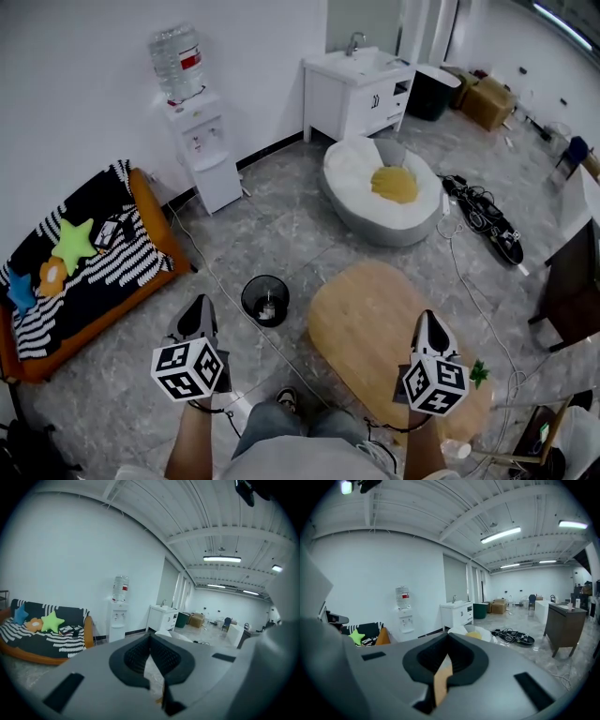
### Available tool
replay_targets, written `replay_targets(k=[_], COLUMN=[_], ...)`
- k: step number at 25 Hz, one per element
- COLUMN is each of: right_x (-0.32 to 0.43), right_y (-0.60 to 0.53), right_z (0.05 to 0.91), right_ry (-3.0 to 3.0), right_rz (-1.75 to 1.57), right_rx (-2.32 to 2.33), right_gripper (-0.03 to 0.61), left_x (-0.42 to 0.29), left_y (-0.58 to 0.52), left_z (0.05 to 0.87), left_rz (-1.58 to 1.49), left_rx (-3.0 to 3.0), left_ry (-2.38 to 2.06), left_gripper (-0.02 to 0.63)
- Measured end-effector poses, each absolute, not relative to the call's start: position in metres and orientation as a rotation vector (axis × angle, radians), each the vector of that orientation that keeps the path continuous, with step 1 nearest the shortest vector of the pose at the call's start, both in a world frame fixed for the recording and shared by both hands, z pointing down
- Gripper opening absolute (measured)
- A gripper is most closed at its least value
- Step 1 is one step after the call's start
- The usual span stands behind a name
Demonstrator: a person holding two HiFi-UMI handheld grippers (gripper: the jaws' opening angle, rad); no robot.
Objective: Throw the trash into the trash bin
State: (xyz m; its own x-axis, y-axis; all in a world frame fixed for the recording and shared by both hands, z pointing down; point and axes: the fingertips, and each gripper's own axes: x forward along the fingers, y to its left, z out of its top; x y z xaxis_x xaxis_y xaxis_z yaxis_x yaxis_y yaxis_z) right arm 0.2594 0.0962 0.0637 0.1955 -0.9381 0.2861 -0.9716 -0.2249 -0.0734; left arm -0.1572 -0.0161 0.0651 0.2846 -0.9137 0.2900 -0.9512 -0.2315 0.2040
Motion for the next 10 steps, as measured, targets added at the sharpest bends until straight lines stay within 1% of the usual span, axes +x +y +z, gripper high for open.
replay_targets(k=[10], right_x=[0.2618], right_y=[0.0925], right_z=[0.0581], right_ry=[-1.911], right_rz=[0.42], right_rx=[2.36], right_gripper=[-0.002], left_x=[-0.158], left_y=[-0.011], left_z=[0.0675], left_rz=[0.125], left_rx=[2.202], left_ry=[-1.682], left_gripper=[-0.009])
